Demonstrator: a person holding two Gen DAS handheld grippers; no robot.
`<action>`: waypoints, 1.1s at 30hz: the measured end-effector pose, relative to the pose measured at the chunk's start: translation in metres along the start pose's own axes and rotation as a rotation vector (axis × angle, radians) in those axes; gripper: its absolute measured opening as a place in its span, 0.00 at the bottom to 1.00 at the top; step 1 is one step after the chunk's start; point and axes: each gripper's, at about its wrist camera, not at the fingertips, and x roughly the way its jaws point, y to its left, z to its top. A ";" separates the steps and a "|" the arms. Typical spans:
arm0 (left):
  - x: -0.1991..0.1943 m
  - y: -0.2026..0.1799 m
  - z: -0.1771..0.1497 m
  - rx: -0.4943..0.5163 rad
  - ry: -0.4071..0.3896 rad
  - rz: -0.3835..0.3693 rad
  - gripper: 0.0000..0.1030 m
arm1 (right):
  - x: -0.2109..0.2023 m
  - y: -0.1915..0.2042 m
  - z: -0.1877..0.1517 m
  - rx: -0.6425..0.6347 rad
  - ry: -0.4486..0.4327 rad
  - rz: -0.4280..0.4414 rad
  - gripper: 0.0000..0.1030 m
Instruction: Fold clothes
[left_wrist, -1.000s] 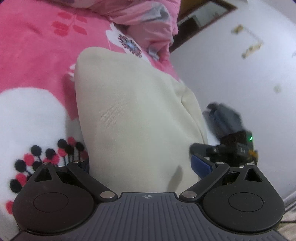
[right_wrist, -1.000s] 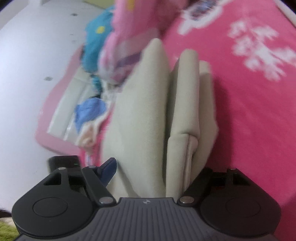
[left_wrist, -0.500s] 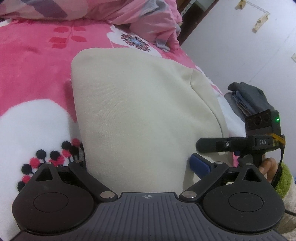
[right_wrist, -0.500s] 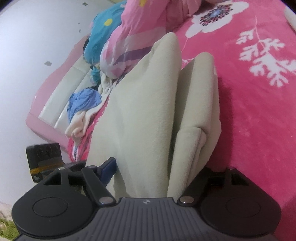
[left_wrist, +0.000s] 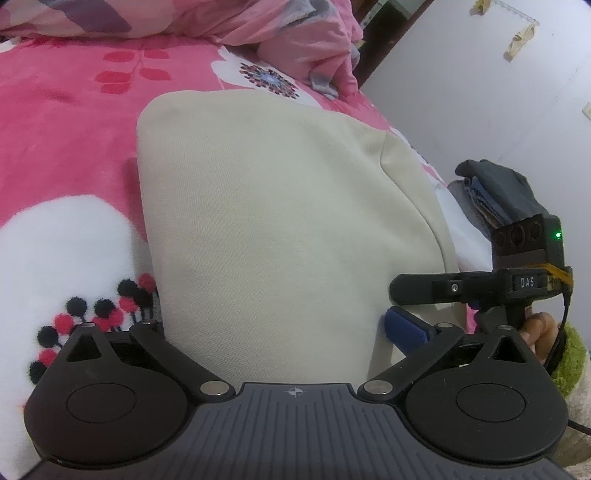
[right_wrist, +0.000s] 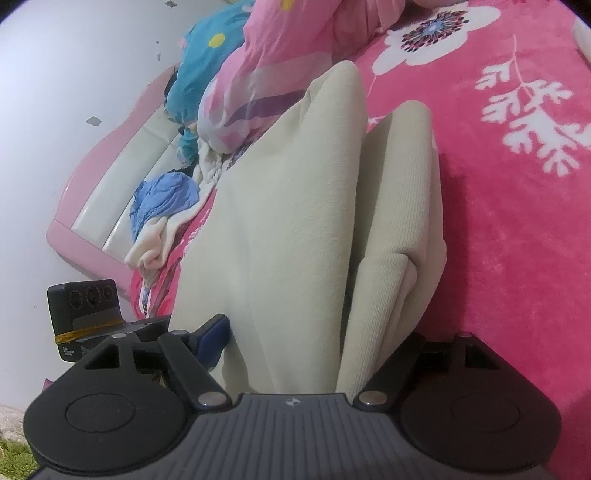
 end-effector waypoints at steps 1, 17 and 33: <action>0.000 0.000 0.000 -0.003 -0.002 0.000 1.00 | 0.000 0.001 0.000 0.000 -0.001 -0.001 0.75; -0.002 -0.003 0.000 -0.003 0.010 0.035 1.00 | 0.004 0.003 0.001 0.001 -0.009 -0.002 0.76; -0.003 -0.005 0.000 -0.006 0.006 0.049 1.00 | 0.007 0.003 0.001 -0.002 -0.015 -0.004 0.77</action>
